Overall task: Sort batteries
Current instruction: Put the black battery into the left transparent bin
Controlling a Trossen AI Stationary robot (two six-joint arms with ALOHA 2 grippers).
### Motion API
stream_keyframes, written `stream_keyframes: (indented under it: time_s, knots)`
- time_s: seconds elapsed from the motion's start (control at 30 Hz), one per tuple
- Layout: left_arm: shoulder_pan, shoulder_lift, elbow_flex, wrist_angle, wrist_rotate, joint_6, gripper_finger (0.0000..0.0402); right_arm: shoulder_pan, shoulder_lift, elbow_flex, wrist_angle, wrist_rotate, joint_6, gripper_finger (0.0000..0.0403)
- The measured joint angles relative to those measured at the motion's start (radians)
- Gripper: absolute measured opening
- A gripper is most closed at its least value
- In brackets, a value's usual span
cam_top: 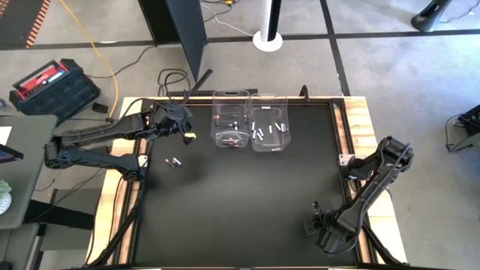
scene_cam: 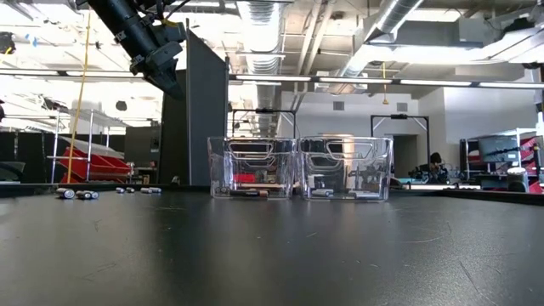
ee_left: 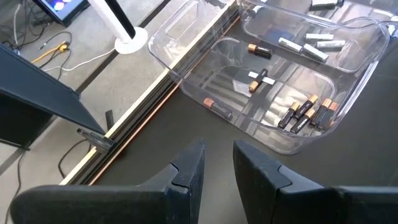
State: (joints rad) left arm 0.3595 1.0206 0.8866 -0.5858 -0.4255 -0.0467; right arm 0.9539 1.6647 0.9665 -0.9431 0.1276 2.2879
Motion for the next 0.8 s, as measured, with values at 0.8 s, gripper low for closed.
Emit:
stream_keyframes:
  time_s: [0.8]
  knots:
    - [0.0,0.0,0.0,0.001,0.0,0.032,0.0082,-0.087,0.111,0.0,0.081,-0.062,-0.069,0.0082]
